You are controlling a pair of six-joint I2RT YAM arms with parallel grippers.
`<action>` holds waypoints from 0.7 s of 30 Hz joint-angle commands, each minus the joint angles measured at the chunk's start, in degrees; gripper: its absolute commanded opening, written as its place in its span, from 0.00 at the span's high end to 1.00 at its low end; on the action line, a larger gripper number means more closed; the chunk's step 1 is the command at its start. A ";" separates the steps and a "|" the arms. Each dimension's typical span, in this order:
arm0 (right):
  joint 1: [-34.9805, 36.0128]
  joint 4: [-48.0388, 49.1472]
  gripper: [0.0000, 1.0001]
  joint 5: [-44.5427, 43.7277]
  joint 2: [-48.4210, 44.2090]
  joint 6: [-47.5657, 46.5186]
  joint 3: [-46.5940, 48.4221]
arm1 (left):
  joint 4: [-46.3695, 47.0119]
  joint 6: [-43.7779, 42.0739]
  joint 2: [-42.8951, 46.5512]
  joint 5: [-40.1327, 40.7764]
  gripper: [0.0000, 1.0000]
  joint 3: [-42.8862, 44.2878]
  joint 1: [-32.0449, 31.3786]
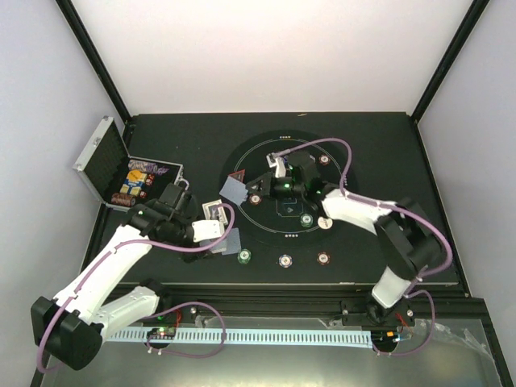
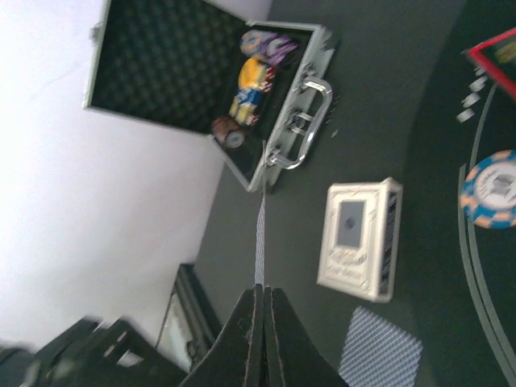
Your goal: Distribute texas hold em gaming equipment
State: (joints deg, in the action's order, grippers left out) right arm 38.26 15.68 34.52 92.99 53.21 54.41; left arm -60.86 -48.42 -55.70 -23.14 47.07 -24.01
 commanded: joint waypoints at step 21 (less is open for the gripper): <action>-6.42 -26.90 0.99 -10.79 38.69 -14.88 44.50 | -5.68 -0.71 -2.83 -0.28 0.99 6.05 1.19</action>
State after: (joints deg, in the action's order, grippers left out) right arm 32.95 -6.44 26.35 129.73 40.93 94.63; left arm -65.71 -49.25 -57.69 -22.26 50.35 -23.20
